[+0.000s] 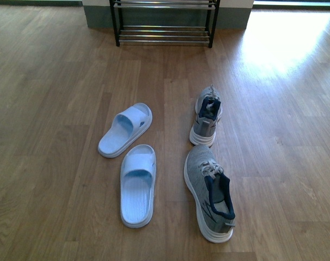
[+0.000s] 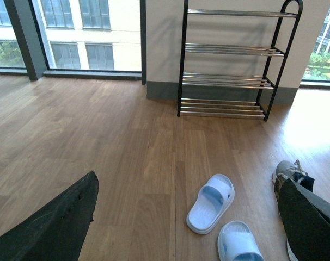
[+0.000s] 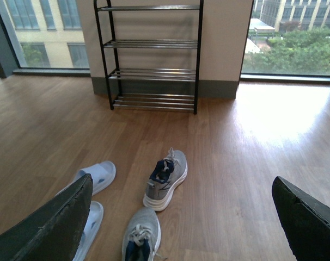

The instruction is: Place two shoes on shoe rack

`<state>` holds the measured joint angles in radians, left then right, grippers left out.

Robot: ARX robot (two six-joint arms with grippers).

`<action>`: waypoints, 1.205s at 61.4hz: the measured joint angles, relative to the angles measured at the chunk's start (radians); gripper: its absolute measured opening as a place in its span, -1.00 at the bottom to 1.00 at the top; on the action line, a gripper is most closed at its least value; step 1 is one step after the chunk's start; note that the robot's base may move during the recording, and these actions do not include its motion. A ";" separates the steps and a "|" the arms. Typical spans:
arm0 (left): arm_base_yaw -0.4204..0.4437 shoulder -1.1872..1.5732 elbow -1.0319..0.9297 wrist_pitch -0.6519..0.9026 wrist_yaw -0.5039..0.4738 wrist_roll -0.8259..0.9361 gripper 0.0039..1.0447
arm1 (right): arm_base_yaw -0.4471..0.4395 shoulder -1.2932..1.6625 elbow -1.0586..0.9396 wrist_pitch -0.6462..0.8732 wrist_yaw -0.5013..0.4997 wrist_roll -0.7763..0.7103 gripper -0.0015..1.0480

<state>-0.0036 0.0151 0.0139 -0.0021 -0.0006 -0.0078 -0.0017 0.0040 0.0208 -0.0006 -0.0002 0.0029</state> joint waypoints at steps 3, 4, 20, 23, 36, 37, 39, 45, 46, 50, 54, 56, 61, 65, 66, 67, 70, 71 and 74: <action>0.000 0.000 0.000 0.000 0.000 0.000 0.83 | 0.000 0.000 0.000 0.000 0.000 0.000 0.82; 0.000 0.000 0.000 0.000 0.000 0.000 0.83 | 0.000 0.000 0.000 0.000 0.000 0.000 0.82; 0.000 0.000 0.000 0.000 0.000 0.000 0.83 | 0.000 0.000 0.000 0.000 0.000 0.000 0.82; 0.000 0.000 0.000 0.000 0.000 0.000 0.83 | 0.000 0.000 0.000 0.000 0.000 0.000 0.82; 0.000 0.000 0.000 0.000 0.001 0.000 0.83 | 0.000 0.000 0.000 0.000 0.000 0.000 0.82; 0.000 0.000 0.000 0.000 0.001 0.000 0.83 | 0.000 0.000 0.000 0.000 0.001 0.000 0.82; 0.000 0.000 0.000 0.000 0.000 0.000 0.83 | 0.000 0.000 0.000 0.000 0.000 0.000 0.82; 0.000 0.000 0.000 0.000 0.000 0.000 0.83 | 0.000 0.000 0.000 0.000 0.000 0.000 0.82; 0.000 0.000 0.000 0.000 0.000 0.000 0.83 | 0.000 0.000 0.000 0.000 0.000 0.000 0.82; 0.000 0.000 0.000 0.000 0.000 0.000 0.83 | 0.000 0.000 0.000 0.000 0.000 0.000 0.82; 0.000 0.000 0.000 0.000 0.000 0.000 0.83 | 0.000 0.000 0.000 0.000 0.000 0.000 0.82; 0.000 0.000 0.000 0.000 0.000 0.000 0.83 | 0.000 0.000 0.000 0.000 0.000 0.000 0.82; 0.000 0.000 0.000 0.000 0.000 0.000 0.83 | 0.000 0.000 0.000 0.000 0.000 0.000 0.82; 0.000 0.000 0.000 0.000 0.000 0.000 0.83 | 0.028 0.029 0.007 -0.023 0.098 0.010 0.82; 0.000 0.000 0.000 0.000 0.000 0.000 0.83 | 0.032 0.040 0.008 -0.021 0.115 0.010 0.82; 0.000 0.000 0.000 0.000 0.000 0.000 0.83 | 0.038 0.064 0.010 -0.017 0.143 0.012 0.82; 0.000 0.000 0.000 0.000 0.000 0.000 0.83 | 0.028 0.151 0.023 0.006 0.145 0.024 0.82; 0.000 0.000 0.000 0.000 0.000 0.000 0.83 | 0.020 0.193 0.030 0.019 0.135 0.025 0.82; 0.000 0.000 0.000 0.000 0.000 0.000 0.83 | -0.003 0.290 0.049 0.053 0.108 0.029 0.82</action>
<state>-0.0036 0.0151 0.0139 -0.0021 -0.0002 -0.0078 -0.0051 0.2935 0.0700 0.0525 0.1074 0.0322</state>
